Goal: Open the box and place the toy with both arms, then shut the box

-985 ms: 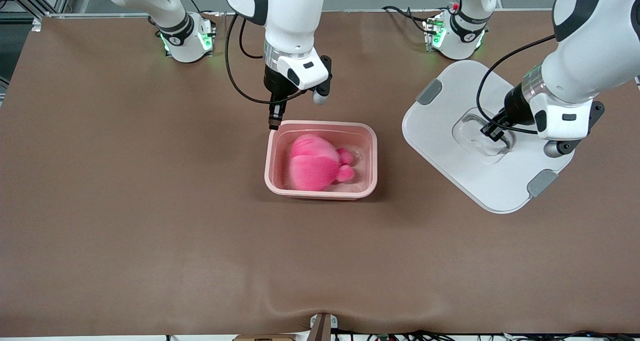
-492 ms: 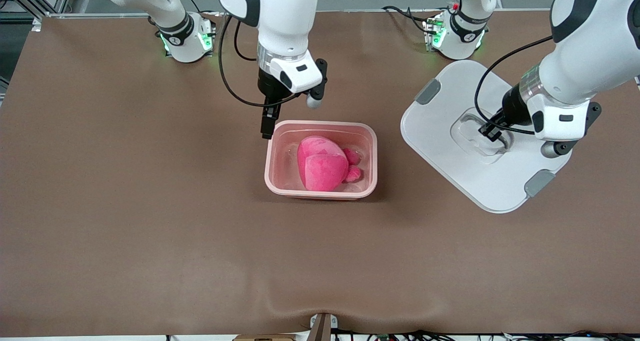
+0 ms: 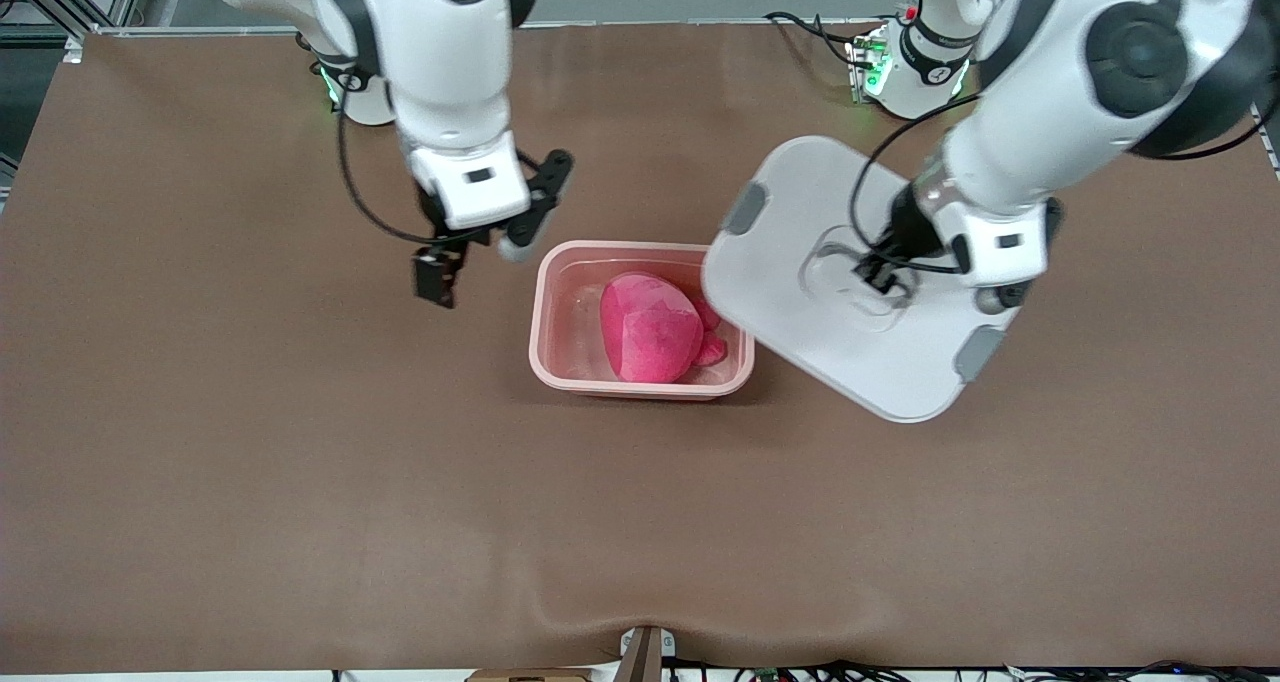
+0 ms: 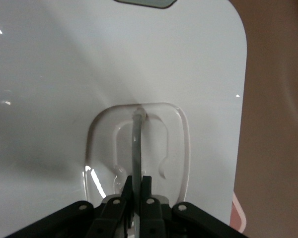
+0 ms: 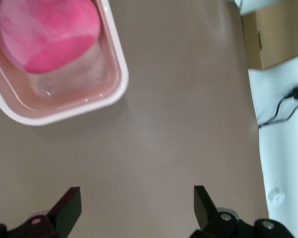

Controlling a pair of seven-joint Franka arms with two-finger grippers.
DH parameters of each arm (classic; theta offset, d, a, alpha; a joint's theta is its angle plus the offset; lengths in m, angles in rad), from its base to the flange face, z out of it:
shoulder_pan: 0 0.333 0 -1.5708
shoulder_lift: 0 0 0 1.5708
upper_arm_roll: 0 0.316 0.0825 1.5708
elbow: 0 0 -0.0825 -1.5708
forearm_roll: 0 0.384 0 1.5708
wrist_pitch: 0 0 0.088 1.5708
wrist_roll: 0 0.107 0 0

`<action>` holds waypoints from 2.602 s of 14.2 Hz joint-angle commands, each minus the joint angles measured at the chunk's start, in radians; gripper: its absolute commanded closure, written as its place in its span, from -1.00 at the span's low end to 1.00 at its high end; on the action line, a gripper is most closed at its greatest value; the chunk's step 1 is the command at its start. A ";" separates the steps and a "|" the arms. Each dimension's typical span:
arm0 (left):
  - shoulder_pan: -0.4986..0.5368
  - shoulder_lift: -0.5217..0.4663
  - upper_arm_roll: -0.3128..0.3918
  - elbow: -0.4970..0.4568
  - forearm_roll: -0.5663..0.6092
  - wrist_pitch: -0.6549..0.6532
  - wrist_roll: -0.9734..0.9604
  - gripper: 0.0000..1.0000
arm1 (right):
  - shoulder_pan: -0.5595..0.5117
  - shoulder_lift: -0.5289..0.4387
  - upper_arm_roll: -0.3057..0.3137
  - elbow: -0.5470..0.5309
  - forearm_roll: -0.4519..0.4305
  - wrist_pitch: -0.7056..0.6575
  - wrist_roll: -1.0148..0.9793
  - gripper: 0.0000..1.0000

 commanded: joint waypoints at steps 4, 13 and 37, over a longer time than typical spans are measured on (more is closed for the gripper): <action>-0.128 0.089 0.005 0.013 0.063 0.211 -0.384 1.00 | -0.220 -0.092 0.015 -0.041 0.164 -0.021 0.084 -1.00; -0.313 0.227 0.005 -0.003 0.326 0.398 -0.877 1.00 | -0.524 -0.235 0.078 -0.116 0.299 -0.149 0.488 -1.00; -0.432 0.303 0.003 -0.044 0.515 0.475 -1.107 1.00 | -0.745 -0.282 0.073 -0.119 0.301 -0.190 0.553 -1.00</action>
